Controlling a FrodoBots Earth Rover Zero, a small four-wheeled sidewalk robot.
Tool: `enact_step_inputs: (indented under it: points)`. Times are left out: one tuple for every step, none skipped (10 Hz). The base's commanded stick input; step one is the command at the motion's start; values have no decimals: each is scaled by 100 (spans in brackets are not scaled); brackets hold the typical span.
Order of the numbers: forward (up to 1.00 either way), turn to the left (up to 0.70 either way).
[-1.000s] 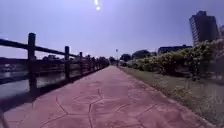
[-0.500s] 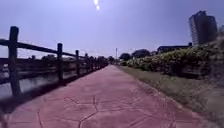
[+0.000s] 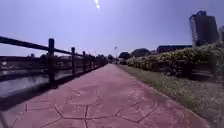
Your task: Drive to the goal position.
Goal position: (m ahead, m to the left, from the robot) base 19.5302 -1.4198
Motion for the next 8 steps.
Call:
enact_step_inputs:
  points:
    - [100, 1]
    - [100, 1]
    - [100, 1]
    - [100, 1]
    - [100, 1]
    - [100, 1]
    - [100, 1]
    - [100, 1]
